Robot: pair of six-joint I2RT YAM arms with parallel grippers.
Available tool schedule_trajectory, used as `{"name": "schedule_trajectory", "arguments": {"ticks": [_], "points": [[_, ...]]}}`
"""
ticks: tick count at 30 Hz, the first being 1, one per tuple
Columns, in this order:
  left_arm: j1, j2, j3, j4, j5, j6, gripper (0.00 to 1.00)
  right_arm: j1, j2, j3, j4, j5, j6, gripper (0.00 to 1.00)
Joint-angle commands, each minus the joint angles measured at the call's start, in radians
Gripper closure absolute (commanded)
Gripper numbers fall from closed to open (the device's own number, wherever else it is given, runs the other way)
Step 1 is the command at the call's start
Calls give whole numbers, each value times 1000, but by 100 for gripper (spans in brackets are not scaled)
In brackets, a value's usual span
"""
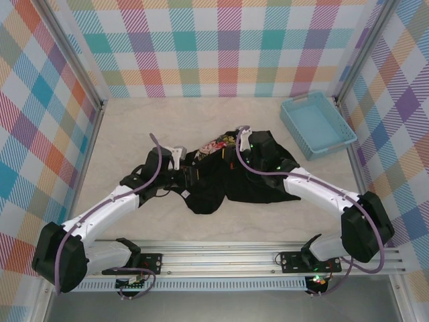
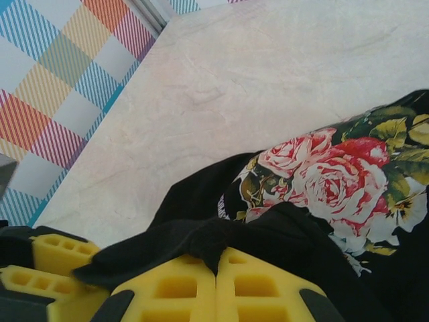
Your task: Fold the inside-out t-shirt
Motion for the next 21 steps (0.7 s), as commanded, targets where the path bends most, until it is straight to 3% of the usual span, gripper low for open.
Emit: {"name": "schedule_trajectory", "arguments": {"ticks": [1,11,14,21], "points": [[5,3,-44,2,-3,-39,52,5,27,6,59,-42,49,100],[-69,-43,-177,204,77,-226,36,9,62,14,87,-51,70,100],[-80,37,-172,297,125,-249,39,8,58,19,81,-44,62,100],[-104,186,-99,351,106,-223,50,9,30,17,53,-16,38,100]]}}
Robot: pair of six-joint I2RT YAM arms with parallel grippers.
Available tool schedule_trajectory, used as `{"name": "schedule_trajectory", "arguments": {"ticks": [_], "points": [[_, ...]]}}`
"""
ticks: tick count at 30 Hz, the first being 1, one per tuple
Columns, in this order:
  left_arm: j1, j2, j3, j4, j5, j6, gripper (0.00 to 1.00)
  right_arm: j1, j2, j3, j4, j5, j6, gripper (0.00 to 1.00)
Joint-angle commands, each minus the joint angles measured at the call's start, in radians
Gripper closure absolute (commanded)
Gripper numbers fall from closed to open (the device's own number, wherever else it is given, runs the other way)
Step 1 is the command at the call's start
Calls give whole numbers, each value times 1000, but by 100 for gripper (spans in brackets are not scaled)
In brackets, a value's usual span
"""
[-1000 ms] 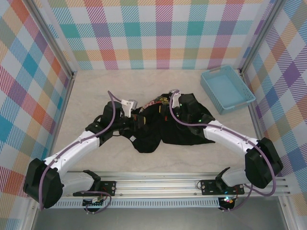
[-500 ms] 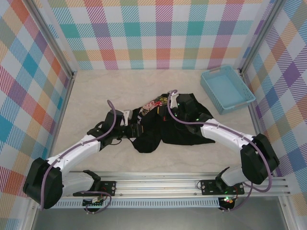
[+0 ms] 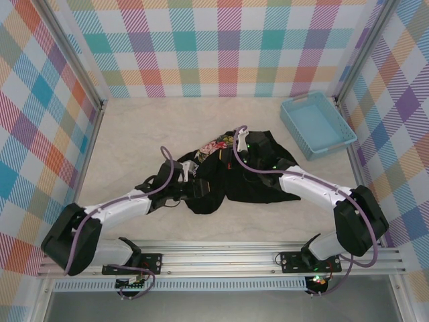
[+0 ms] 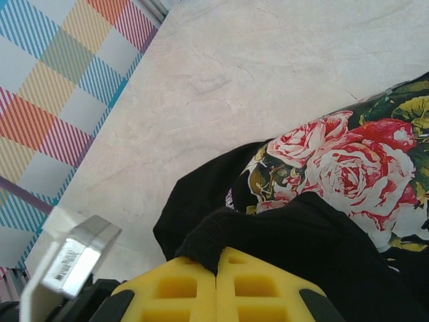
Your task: Fold the inside-out t-shirt
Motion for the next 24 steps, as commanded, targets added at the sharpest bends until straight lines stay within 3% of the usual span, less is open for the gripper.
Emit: {"name": "schedule_trajectory", "arguments": {"ticks": [1,3,7,11,15,20,24], "points": [[-14,42,51,88,16,-1,53,8,-27,16,14,19,-16,100],[-18,72,58,114,21,-6,57,9,-30,16,10,23,-20,100],[-20,121,77,160,17,-21,76,9,-36,18,-2,40,-35,100],[-20,111,80,126,32,-23,87,7,-72,33,-75,122,-90,100],[-20,13,65,-44,-5,34,95,7,-120,69,-174,239,-193,100],[-21,-125,74,-345,-89,132,98,6,-171,89,-329,362,-285,100],[-23,-120,71,-413,14,144,98,7,-217,57,-414,299,-274,100]]}}
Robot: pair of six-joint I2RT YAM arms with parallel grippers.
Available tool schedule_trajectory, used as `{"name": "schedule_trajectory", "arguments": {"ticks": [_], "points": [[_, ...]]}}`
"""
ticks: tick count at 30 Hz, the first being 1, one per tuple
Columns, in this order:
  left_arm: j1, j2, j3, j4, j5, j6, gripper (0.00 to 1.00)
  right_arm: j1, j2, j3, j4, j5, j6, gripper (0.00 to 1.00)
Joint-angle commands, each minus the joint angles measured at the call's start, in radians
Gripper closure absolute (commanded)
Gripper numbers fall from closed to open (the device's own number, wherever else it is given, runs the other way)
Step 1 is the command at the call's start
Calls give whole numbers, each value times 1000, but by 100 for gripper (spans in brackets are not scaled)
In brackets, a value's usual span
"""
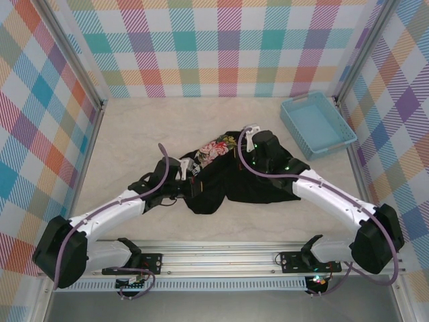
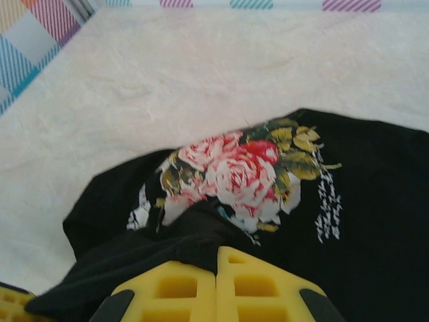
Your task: Fold the inside-out t-shirt
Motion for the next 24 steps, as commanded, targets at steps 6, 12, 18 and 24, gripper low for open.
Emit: {"name": "schedule_trajectory", "arguments": {"ticks": [6,12,18,24], "points": [[-22,35,40,-144,235,74,79,-2,-138,-98,-376,2,117,96],[3,27,154,-236,129,169,46,-3,-176,-117,-435,80,139,57],[141,-4,194,-159,-268,93,28,-59,61,24,-147,27,-8,44],[338,189,222,-29,-361,39,21,-152,537,406,-165,-97,-93,33]]}}
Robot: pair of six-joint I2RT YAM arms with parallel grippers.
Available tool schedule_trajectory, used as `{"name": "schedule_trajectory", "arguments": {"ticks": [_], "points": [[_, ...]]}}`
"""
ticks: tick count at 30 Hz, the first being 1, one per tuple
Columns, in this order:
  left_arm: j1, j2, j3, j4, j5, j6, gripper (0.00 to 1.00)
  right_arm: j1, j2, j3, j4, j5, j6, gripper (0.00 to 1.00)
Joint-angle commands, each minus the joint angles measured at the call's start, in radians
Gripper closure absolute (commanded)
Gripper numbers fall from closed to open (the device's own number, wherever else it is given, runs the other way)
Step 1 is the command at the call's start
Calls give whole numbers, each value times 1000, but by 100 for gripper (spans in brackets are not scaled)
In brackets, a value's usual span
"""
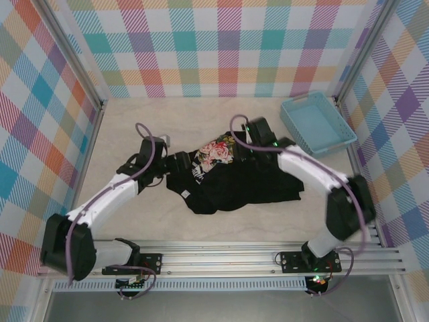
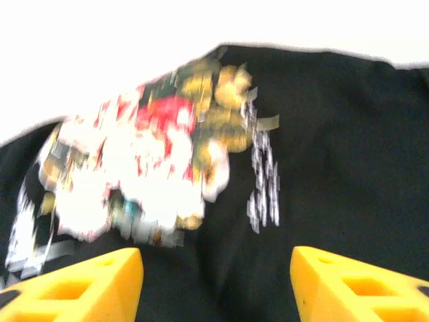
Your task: Fold the inside-out t-shirt
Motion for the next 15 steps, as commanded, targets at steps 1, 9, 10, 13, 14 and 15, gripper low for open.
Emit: {"name": "schedule_trajectory", "arguments": {"ticks": [1,9,10,13,14,15], "points": [[83,120,52,48,-66,-24,21,-14,201,177,-5,-79,-84,31],[107,368,123,102,143,-8,27,-13,507,444,-45,-165,-69,21],[107,387,124,118,163,-8,31,-12,533,458,-43,-166,-62,23],[106,443,130,167,214,-7,47,-14,595,498,-43,-162,-48,36],[107,462,134,178,227,-7,52,-15,611,511,-41,-162,-45,43],[107,485,142,188,241,-5,56,-18,625,530,-43,-164,-43,54]]}}
